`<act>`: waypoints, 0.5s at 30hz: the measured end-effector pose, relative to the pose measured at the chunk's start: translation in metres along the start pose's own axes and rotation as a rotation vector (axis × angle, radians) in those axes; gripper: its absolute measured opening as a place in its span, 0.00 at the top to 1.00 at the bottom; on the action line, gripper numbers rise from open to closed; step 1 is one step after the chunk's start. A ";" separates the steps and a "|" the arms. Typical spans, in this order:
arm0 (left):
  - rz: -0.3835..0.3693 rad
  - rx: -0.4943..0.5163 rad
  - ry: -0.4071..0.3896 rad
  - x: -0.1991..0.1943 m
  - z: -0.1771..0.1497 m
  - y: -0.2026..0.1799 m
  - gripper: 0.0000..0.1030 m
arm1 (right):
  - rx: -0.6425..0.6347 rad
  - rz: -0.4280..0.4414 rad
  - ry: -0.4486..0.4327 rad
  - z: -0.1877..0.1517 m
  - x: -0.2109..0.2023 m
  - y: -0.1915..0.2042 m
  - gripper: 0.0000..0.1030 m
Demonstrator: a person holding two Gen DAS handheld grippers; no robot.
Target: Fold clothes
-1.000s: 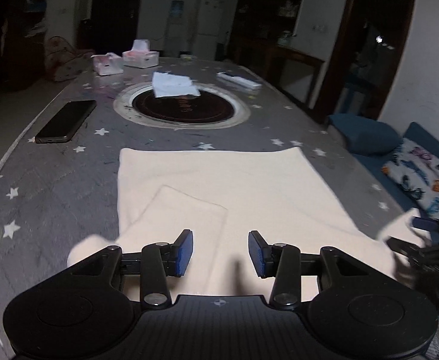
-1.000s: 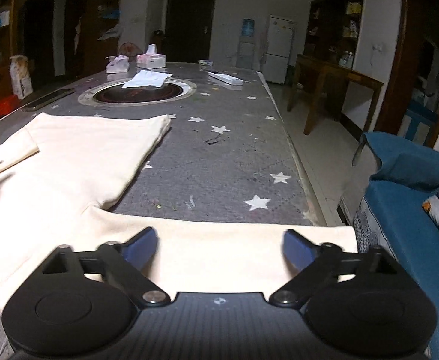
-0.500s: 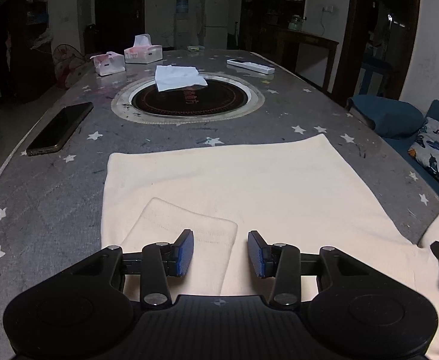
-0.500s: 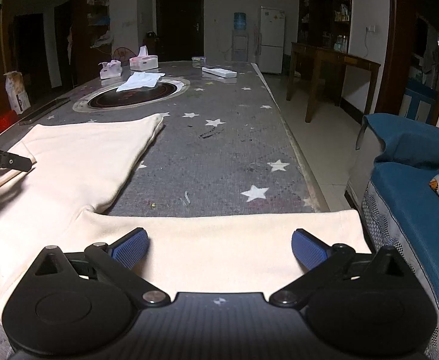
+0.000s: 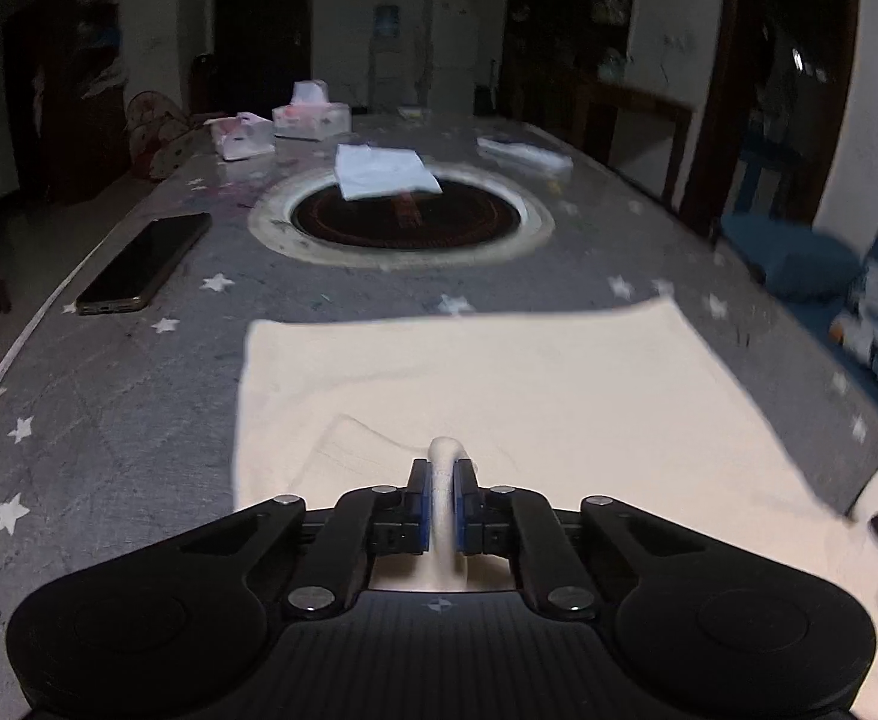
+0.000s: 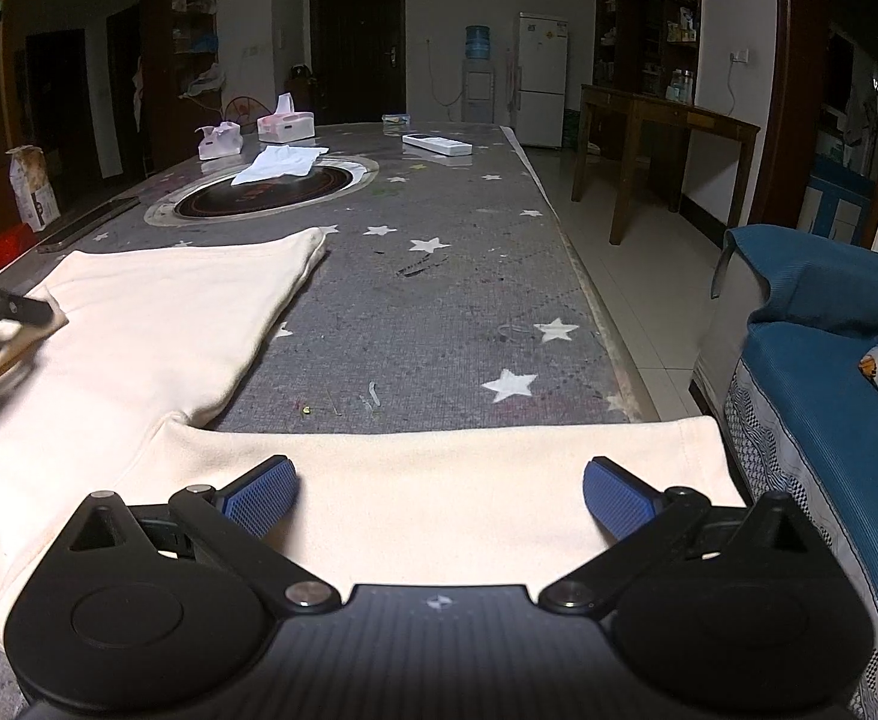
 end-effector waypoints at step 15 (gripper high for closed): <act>0.240 -0.272 -0.224 -0.120 0.009 0.151 0.94 | -0.001 -0.002 0.000 0.000 0.000 0.000 0.00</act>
Point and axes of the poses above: each gripper's, at about its wrist camera, not at the fingertips, and x roughly the way its jaws point, y to its left, z to its top, the point moved 6 cm from there along x, roughly the way its jaws point, and after that the axes turned 3 degrees about -y, right-handed, at the moved point
